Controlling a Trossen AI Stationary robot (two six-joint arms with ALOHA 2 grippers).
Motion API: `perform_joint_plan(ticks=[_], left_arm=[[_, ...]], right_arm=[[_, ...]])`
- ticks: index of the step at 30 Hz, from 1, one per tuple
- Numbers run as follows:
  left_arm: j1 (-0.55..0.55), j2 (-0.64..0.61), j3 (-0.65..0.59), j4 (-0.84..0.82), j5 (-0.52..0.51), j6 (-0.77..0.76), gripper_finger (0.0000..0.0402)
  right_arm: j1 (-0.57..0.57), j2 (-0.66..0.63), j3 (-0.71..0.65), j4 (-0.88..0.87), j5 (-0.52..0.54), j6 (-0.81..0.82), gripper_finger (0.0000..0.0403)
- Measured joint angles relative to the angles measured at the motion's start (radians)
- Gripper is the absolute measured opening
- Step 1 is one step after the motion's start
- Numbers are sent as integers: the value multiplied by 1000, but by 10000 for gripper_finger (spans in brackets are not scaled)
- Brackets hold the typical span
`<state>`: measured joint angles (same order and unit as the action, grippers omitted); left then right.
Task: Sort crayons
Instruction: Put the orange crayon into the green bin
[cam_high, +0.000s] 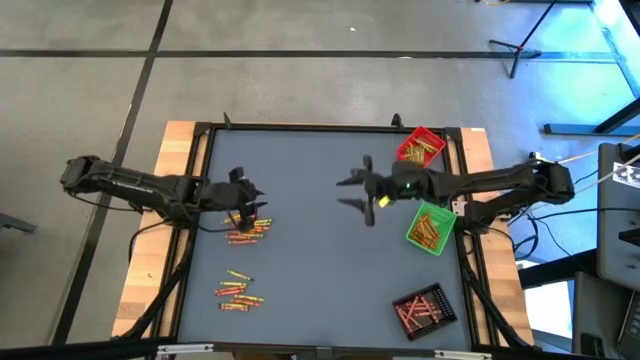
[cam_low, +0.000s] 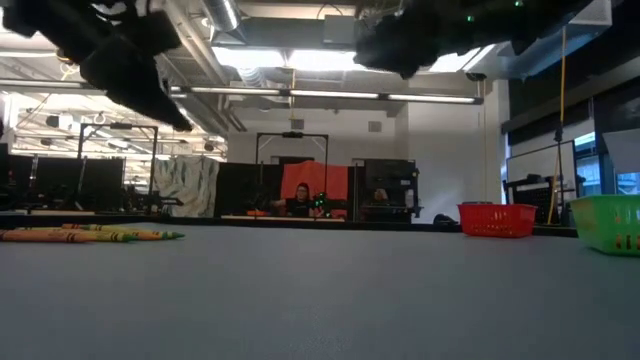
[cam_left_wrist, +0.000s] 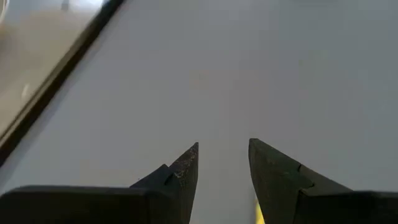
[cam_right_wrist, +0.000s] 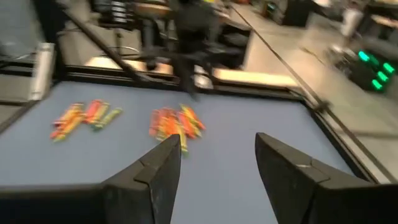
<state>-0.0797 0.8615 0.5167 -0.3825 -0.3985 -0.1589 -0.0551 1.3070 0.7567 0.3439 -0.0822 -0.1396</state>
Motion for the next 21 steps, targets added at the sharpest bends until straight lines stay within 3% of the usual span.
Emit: perform_joint_plan(ticks=[8, 14, 21], left_arm=[[116, 171, 155, -373, 79, -77, 124], [208, 307, 156, -405, 216, -72, 124], [307, 433, 156, -449, 261, -68, 124]], right_arm=[[129, 90, 0, 127, 3, -74, 202], [147, 90, 0, 127, 3, -78, 202], [147, 90, 0, 116, 3, -76, 202]])
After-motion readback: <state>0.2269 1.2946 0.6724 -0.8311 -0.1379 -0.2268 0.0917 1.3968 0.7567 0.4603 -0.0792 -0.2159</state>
